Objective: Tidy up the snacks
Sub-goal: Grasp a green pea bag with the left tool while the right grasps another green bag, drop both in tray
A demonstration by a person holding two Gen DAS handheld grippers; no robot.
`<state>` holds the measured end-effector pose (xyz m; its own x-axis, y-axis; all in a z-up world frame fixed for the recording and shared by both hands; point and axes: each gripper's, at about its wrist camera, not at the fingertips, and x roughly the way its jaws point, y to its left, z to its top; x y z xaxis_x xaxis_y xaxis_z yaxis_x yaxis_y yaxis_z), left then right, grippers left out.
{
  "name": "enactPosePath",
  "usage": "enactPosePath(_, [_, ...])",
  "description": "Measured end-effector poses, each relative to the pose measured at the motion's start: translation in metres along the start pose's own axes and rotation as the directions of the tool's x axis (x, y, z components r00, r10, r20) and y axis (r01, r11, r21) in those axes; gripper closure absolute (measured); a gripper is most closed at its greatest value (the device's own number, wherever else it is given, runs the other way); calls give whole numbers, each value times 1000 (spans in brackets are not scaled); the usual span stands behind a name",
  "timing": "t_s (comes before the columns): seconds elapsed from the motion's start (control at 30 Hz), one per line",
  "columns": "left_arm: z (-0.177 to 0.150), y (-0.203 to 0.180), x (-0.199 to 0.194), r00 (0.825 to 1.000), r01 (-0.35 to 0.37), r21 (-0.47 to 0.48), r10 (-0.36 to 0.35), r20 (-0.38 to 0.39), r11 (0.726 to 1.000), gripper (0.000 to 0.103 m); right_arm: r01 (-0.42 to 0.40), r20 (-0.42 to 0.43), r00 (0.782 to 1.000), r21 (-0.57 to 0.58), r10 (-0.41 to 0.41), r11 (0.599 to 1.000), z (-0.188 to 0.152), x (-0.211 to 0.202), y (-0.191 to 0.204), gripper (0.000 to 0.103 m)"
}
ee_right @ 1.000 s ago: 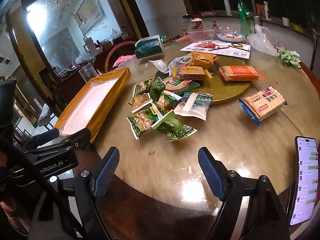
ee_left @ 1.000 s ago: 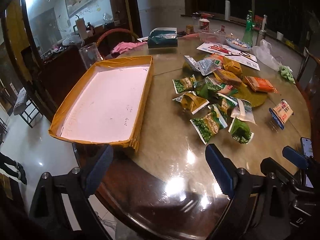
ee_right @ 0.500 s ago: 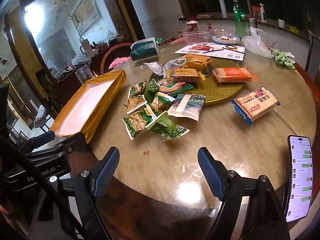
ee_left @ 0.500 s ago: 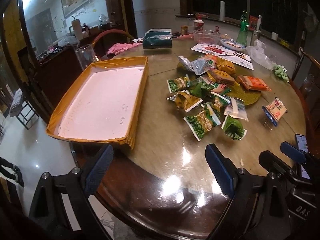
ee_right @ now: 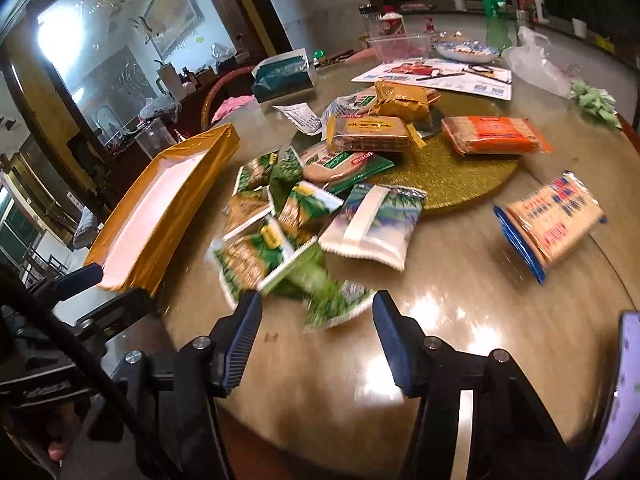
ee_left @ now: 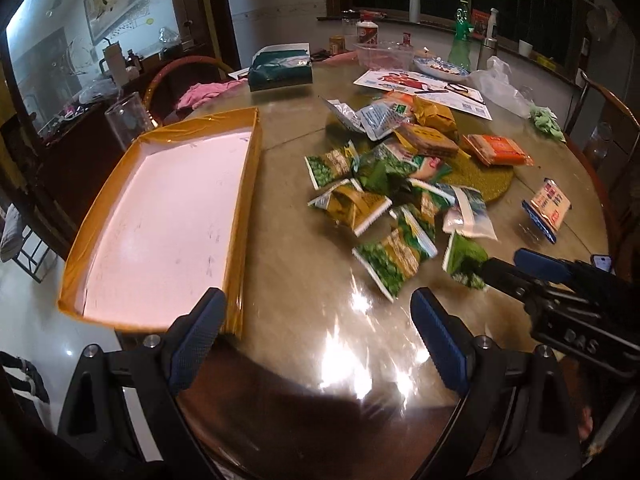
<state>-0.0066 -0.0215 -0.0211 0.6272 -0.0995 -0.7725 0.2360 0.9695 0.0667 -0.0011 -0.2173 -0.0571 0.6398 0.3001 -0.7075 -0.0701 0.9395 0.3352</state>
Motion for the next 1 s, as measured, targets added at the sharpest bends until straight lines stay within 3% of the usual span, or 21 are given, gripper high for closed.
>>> enactPosePath(0.17, [12, -2, 16, 999, 29, 26, -29, -15, 999, 10, -14, -51, 999, -35, 13, 999, 8, 27, -2, 46])
enactPosePath(0.23, [16, -5, 24, 998, 56, 35, -54, -33, 998, 10, -33, -71, 997, -49, 30, 998, 5, 29, -2, 73])
enactPosePath(0.27, [20, -8, 30, 996, 76, 44, -74, -46, 996, 10, -29, -84, 996, -54, 24, 998, 3, 29, -2, 78])
enactPosePath(0.5, [38, -43, 59, 981, 186, 149, -175, -87, 971, 21, -27, -68, 997, 10, 27, 1000, -22, 0, -27, 79])
enactPosePath(0.57, [38, -53, 74, 980, 177, 181, -156, -127, 968, 43, -23, -60, 998, 27, 25, 999, -24, -5, -33, 79])
enactPosePath(0.7, [27, -59, 87, 970, 178, 189, -140, -200, 966, 58, -22, -56, 998, 36, 24, 999, -25, -8, -35, 79])
enactPosePath(0.87, [6, -49, 72, 965, 194, 129, -166, -200, 972, 67, -8, -53, 999, 19, 9, 1000, -25, -9, -30, 80])
enactPosePath(1.0, [-7, -28, 59, 957, 228, 2, -224, -187, 974, 71, -18, -49, 999, 25, 20, 1000, -25, -11, -23, 82])
